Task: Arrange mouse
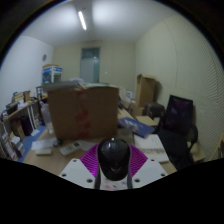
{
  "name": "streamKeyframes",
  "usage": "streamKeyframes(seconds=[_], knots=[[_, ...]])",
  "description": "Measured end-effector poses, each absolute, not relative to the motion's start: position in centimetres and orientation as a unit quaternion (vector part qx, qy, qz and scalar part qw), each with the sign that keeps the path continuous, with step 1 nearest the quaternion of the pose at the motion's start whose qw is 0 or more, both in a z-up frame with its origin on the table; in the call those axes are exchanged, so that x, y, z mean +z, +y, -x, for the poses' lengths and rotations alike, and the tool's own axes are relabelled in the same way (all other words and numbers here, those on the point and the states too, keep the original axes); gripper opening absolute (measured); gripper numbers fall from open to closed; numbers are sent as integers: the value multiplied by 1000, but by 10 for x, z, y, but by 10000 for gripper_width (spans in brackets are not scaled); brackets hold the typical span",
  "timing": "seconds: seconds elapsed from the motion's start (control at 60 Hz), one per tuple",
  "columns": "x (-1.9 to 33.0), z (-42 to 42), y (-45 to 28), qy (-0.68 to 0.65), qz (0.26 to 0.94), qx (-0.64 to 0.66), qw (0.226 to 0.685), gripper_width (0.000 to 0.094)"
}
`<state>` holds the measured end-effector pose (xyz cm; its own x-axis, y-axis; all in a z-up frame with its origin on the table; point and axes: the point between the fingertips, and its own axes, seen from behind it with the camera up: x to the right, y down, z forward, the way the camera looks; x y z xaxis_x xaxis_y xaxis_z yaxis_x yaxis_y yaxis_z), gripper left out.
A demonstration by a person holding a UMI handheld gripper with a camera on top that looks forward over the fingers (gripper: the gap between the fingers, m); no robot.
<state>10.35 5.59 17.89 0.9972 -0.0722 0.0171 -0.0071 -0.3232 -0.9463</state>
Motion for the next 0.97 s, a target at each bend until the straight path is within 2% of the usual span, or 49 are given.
streamKeyframes(seconds=[0.15, 0.283, 0.3, 0.317, 0.333, 0.35, 0.5, 0.567, 0.6, 0.65, 0.833, 0.967], knots=[[61, -144, 46, 18, 871, -28, 491, 355], [-6, -140, 35, 6, 895, -23, 445, 358], [-14, -140, 33, 6, 899, -24, 437, 385], [-13, -139, 34, 8, 896, -21, 444, 411], [-11, -140, 38, 10, 890, -19, 455, 367], [-16, -139, 35, 12, 894, -16, 447, 380], [-13, -140, 37, 21, 899, -15, 438, 569], [-8, -140, 28, 39, 905, -8, 423, 776], [2, -135, 25, 45, 902, 5, 429, 888], [24, -127, 14, 54, 893, 19, 447, 835], [94, -124, -77, 79, 883, -10, 463, 842], [120, -126, -156, 105, 881, -26, 461, 852]])
